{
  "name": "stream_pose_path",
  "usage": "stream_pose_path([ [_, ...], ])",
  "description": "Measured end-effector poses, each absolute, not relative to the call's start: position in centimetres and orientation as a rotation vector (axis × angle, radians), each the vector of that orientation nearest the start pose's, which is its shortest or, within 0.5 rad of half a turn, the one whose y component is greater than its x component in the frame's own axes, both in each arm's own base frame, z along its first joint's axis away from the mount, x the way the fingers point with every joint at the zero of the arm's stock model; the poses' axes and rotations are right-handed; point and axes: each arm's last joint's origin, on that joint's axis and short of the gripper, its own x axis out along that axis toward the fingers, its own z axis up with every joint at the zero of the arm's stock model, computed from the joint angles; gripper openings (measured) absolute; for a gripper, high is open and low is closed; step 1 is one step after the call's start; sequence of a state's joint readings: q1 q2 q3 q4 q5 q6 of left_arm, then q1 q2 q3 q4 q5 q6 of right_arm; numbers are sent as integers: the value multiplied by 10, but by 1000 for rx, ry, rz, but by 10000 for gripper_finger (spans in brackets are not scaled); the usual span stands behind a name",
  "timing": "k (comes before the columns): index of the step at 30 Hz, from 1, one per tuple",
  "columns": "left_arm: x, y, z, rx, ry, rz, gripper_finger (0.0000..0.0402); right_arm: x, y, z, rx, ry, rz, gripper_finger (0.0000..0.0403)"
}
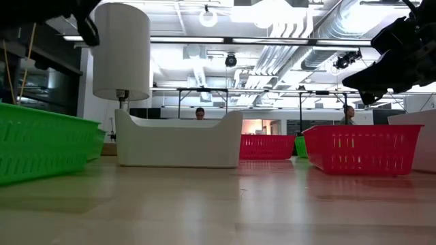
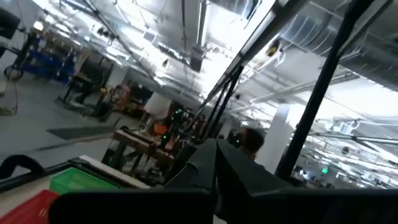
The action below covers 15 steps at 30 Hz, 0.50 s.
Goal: Stack baskets by color
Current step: Stack the middle left green bin on the bottom green bin
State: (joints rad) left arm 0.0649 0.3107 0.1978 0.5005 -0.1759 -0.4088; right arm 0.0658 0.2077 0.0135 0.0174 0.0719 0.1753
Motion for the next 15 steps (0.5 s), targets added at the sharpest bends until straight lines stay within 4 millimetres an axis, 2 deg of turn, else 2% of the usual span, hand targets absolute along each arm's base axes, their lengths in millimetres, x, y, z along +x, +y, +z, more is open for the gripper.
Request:
stream_pose_path([
  [4, 123, 7, 282, -403, -325, 151, 1, 109, 5, 153, 163, 176, -21, 0],
  [9, 142, 1, 320, -255, -133, 159, 1, 109, 5, 153, 163, 176, -21, 0],
  [15, 147, -1, 351, -149, -97, 157, 0, 109, 5, 156, 123, 132, -23, 0],
])
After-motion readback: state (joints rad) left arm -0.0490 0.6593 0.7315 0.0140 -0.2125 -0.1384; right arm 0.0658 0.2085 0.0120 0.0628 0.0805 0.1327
